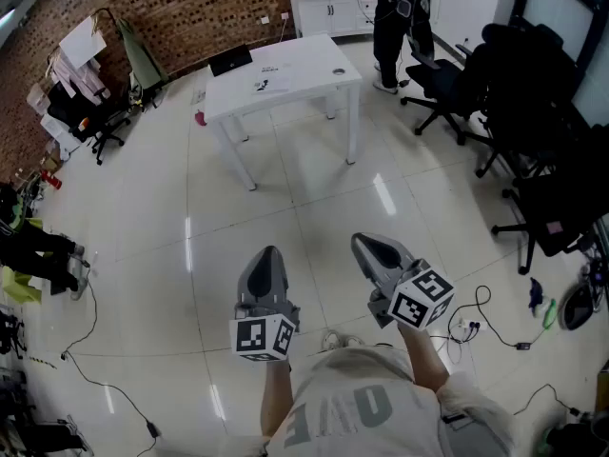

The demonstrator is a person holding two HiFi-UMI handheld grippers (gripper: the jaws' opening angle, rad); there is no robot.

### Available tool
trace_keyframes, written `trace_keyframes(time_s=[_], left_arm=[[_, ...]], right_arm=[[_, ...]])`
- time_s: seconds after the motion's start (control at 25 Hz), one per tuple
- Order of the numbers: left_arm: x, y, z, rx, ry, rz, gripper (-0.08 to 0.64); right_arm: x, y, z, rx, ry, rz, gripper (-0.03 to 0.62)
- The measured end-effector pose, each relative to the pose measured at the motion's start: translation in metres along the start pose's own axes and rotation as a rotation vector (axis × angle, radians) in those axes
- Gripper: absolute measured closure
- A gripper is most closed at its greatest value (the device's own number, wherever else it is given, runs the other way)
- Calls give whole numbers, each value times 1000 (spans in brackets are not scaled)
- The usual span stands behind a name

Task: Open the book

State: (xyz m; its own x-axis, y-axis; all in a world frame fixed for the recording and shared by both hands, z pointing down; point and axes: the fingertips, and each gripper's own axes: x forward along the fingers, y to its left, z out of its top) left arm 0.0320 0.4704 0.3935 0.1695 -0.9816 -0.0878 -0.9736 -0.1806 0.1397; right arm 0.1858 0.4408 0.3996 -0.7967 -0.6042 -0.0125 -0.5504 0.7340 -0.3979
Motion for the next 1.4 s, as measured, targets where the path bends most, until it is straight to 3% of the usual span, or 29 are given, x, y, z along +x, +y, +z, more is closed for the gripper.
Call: trace_keyframes(time_s=[0.16, 0.28, 0.4, 0.72, 1.08, 1.28, 1.4], left_arm=[[-1, 5, 1, -15, -12, -5, 542], [-4, 7, 10, -99, -52, -25, 543], [-8, 13, 14, -109, -63, -22, 543], [-13, 31, 11, -103, -43, -11, 543], [-10, 58, -15, -73, 8, -47, 543], [26, 65, -38, -122, 53, -56, 543], [62, 72, -44, -110, 62, -50, 543]], right_arm=[[1, 0, -5, -2, 13, -3, 591], [2, 4, -10, -114, 44, -11, 589], [6, 11, -13, -174, 48, -10, 589], [19, 10, -21, -63, 32, -12, 588], [36, 12, -41, -48, 40, -64, 588], [41, -20, -42, -34, 71, -113, 588], [54, -53, -36, -9, 74, -122, 588]])
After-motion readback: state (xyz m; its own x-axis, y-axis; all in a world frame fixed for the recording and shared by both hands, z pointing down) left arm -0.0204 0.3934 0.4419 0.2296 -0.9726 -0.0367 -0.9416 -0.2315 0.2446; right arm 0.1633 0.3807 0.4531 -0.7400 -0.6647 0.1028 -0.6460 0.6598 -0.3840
